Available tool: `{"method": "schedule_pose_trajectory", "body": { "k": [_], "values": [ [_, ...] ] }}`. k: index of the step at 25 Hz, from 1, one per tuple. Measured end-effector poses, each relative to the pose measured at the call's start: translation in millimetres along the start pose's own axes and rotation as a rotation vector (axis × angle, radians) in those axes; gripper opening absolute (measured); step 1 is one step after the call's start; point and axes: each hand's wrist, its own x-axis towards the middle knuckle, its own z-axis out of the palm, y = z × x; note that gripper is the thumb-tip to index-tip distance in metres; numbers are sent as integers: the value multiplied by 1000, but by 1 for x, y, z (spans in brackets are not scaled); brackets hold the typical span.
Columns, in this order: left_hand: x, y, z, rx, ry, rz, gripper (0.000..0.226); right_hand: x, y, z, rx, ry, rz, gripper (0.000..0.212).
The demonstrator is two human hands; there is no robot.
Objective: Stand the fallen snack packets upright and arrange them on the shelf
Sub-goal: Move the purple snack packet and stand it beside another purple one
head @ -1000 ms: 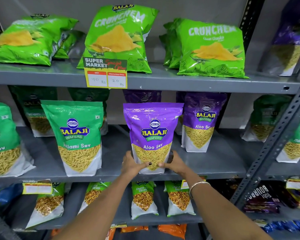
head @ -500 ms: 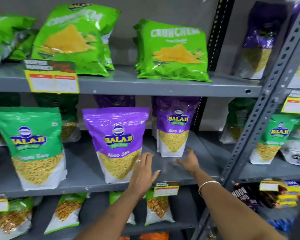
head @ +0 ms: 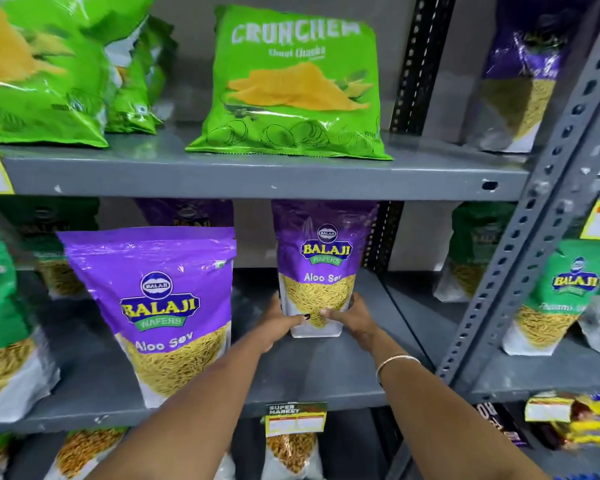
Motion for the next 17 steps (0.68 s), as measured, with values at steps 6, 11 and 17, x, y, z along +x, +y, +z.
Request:
{"method": "schedule_pose_trajectory", "body": {
  "k": [6, 11, 17],
  "values": [
    [0, -12, 5, 38, 108, -33, 52, -14, 0, -4, 30, -23, -41, 75],
    [-26, -22, 8, 256, 167, 23, 44, -59, 0, -22, -50, -51, -20, 52],
    [-67, -20, 11, 393, 123, 52, 57, -96, 1, -27, -77, 9, 6, 55]
  ]
}}
